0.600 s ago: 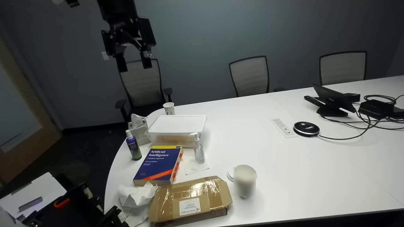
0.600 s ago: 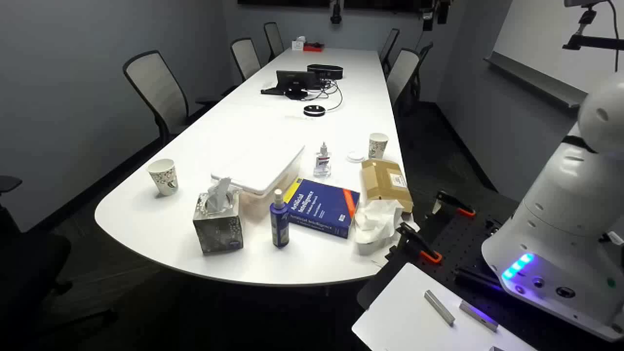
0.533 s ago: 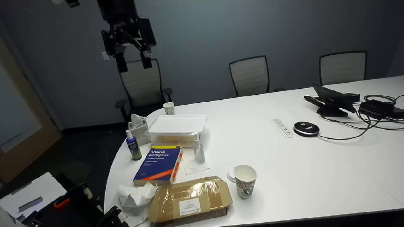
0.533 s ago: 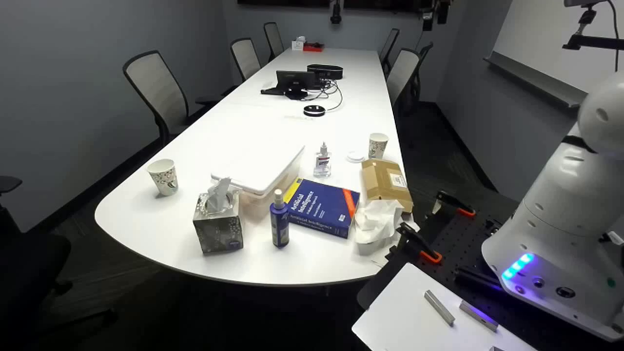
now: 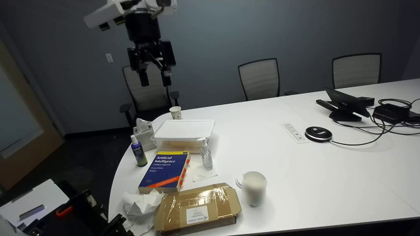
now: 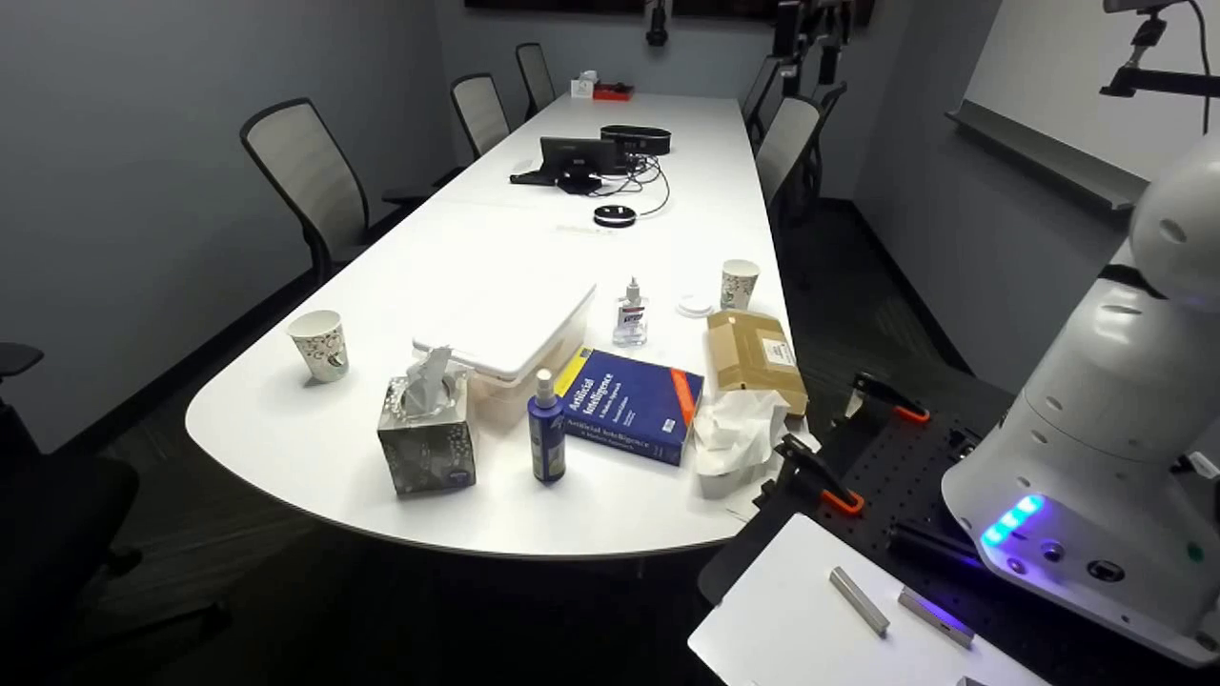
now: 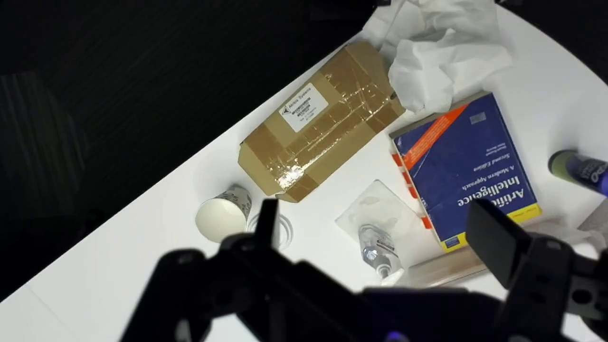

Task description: Press on the soap dispenser

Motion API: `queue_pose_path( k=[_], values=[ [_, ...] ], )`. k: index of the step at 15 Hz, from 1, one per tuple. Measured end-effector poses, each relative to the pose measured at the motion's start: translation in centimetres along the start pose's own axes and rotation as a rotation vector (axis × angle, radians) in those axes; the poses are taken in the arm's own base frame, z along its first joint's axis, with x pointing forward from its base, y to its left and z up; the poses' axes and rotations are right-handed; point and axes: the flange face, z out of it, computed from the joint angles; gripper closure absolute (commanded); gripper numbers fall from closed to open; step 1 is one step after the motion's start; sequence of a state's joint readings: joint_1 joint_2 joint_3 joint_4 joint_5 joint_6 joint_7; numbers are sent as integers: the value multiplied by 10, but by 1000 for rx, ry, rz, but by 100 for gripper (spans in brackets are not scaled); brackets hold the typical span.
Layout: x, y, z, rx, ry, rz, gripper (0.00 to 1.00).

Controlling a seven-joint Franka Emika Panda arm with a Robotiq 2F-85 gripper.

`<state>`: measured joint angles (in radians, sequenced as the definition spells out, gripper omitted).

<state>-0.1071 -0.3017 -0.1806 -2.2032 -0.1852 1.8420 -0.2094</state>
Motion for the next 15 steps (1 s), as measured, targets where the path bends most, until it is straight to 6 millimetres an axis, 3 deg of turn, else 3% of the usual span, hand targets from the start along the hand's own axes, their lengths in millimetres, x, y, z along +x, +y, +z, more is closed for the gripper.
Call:
queue_pose_path(
  k=[3,7,11,12,13,15],
  values=[
    [49,-4,44,22,22,105,0],
    [118,-17,118,51,45,234,0],
    [173,-29,182,88,73,325,0],
    [184,-32,194,94,77,344,25],
    [194,-35,206,101,80,363,26],
    [209,-39,224,114,86,397,42]
  ],
)
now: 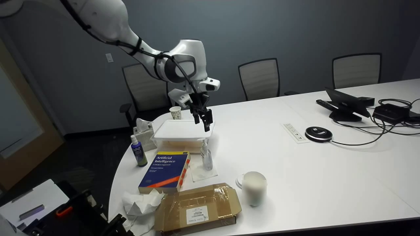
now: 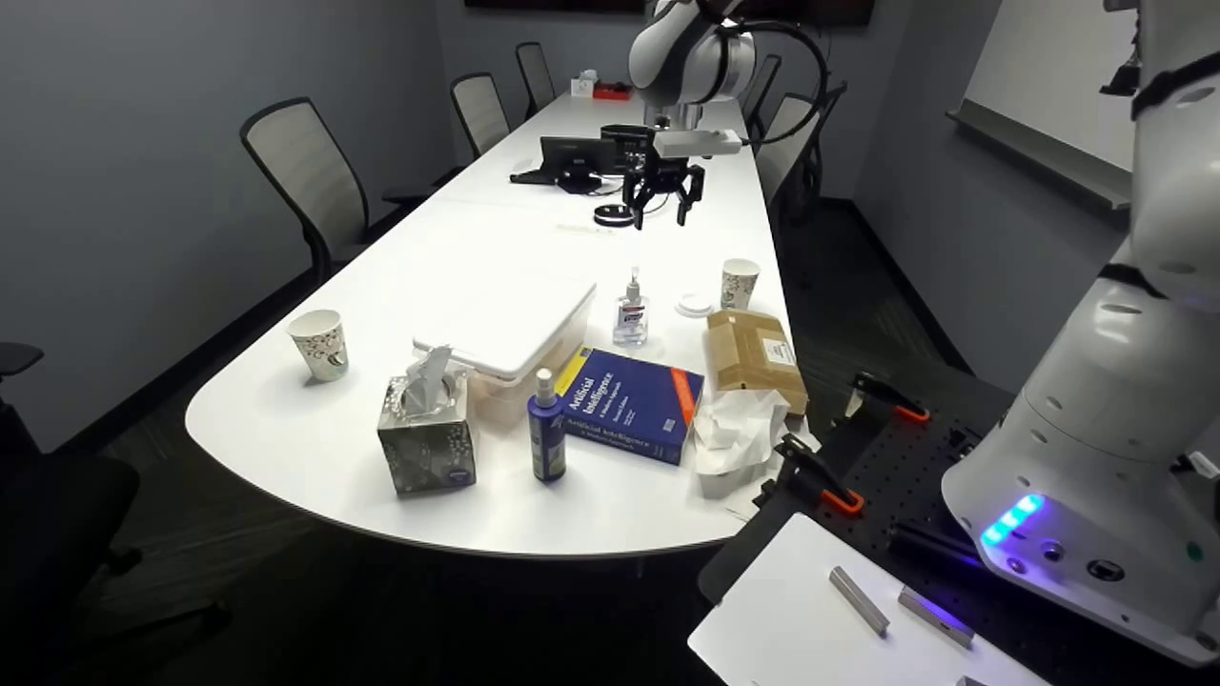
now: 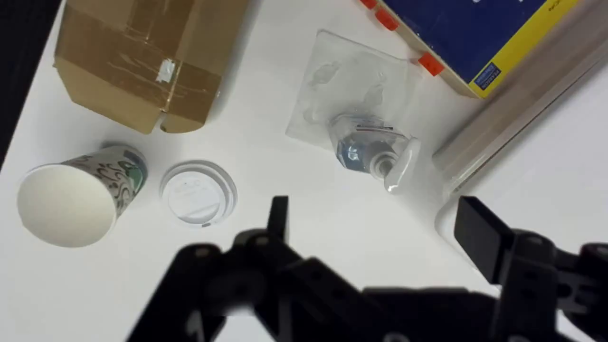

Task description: Press on the soap dispenser

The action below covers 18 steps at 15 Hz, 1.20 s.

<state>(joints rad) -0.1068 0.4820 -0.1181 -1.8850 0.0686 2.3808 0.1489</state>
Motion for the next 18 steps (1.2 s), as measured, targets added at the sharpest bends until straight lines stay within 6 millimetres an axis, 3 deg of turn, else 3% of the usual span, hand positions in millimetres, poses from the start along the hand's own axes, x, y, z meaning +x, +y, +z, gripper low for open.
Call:
queue_pose_path(
  k=[6,8,18],
  values=[
    [15,-8,19,18,-5,77,88],
    [16,-8,22,19,-9,95,100],
    [13,-31,56,25,-50,98,100]
  ],
)
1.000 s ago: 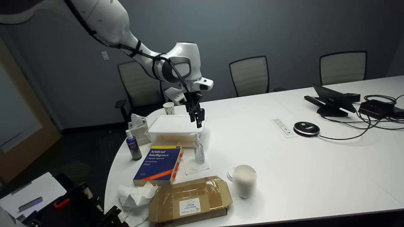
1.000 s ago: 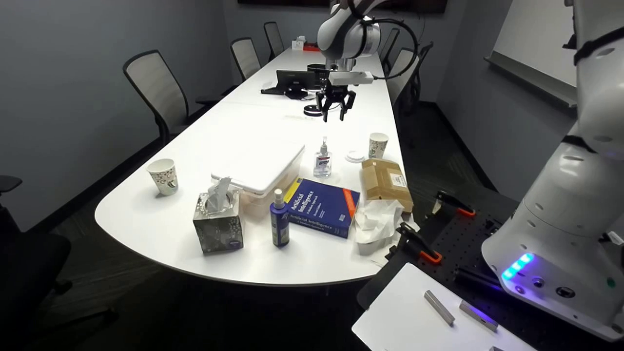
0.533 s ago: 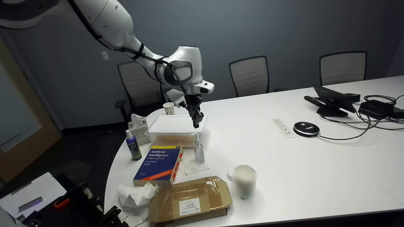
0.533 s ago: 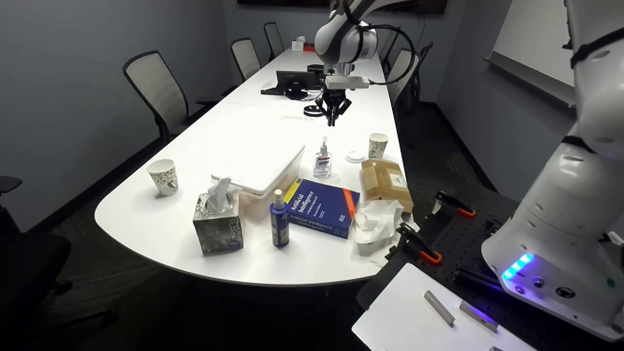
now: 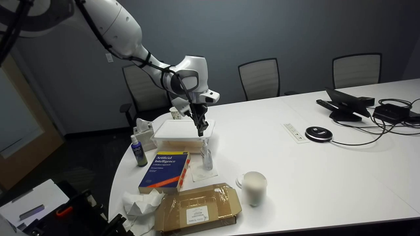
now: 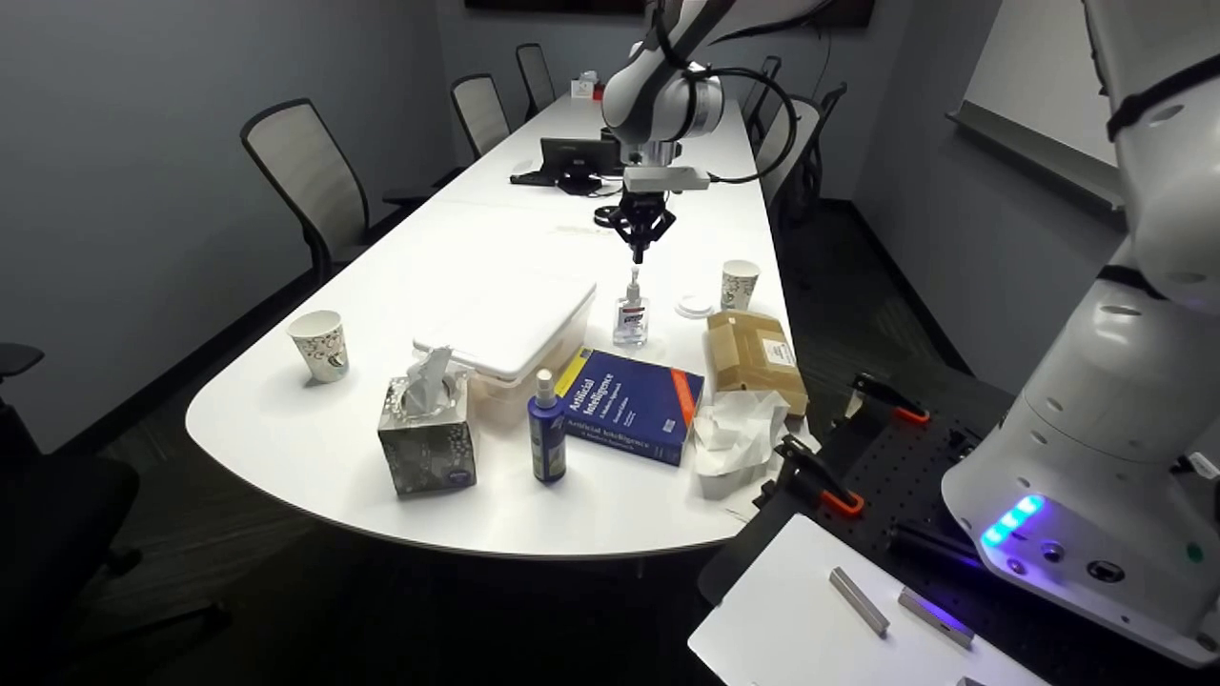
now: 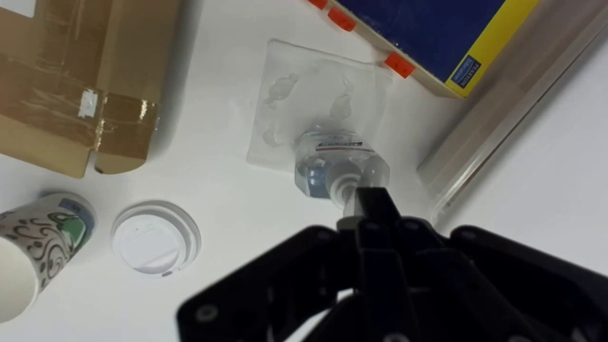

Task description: Press on the soap dispenser

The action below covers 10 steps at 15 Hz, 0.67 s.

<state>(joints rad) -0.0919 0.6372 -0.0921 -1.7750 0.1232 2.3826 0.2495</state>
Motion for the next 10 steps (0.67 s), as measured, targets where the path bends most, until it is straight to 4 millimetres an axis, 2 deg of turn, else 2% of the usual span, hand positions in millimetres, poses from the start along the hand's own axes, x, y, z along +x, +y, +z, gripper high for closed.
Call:
queue_pose_path(
  k=[6,10],
  values=[
    [7,-8,8,-2,5,9,100],
    [10,-4,17,-11,0,29,100]
  ],
)
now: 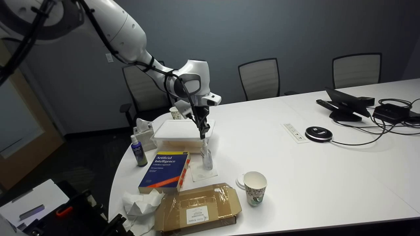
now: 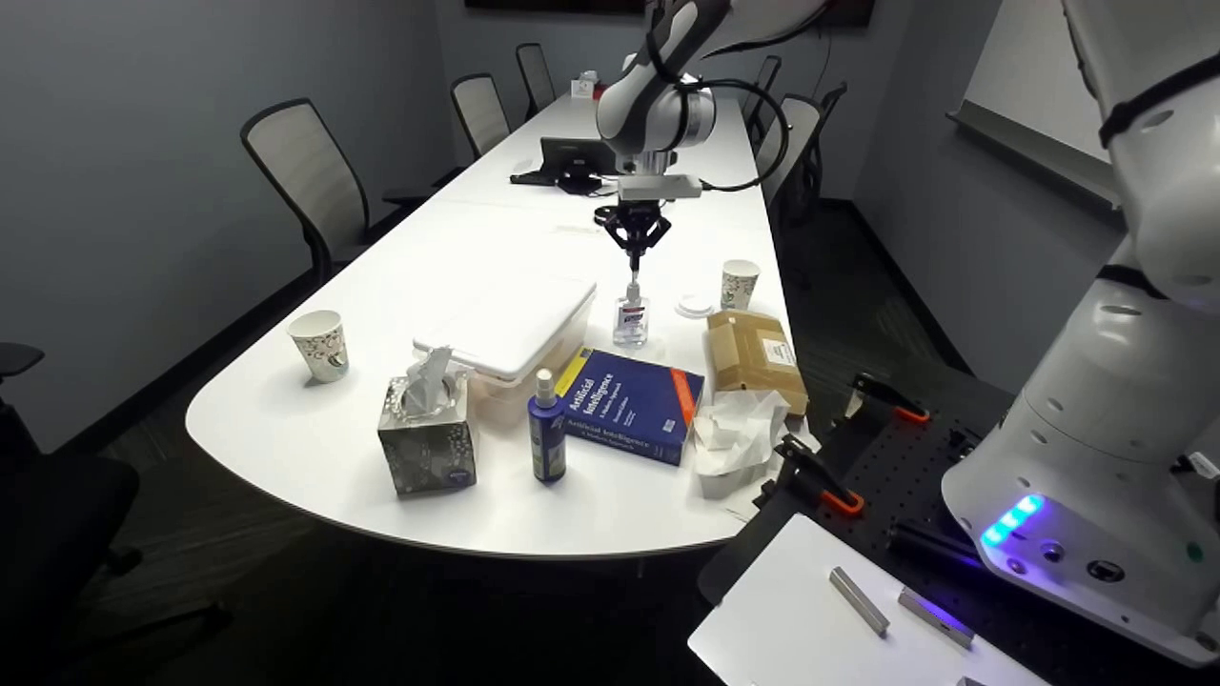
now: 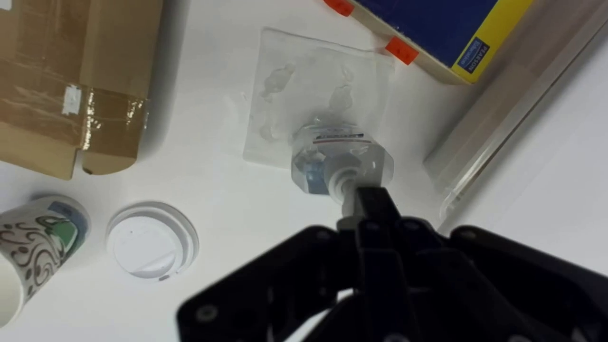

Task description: Press on the soap dispenser

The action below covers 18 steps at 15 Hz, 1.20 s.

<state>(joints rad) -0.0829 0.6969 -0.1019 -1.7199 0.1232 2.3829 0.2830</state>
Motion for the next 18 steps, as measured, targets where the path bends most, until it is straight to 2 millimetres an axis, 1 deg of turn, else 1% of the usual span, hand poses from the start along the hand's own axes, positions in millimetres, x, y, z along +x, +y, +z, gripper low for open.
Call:
queue_pose_path(
  k=[3,18],
  values=[
    [1,2,1,-3,0,4,100],
    [-1,-1,9,-7,-8,18,100]
  ],
)
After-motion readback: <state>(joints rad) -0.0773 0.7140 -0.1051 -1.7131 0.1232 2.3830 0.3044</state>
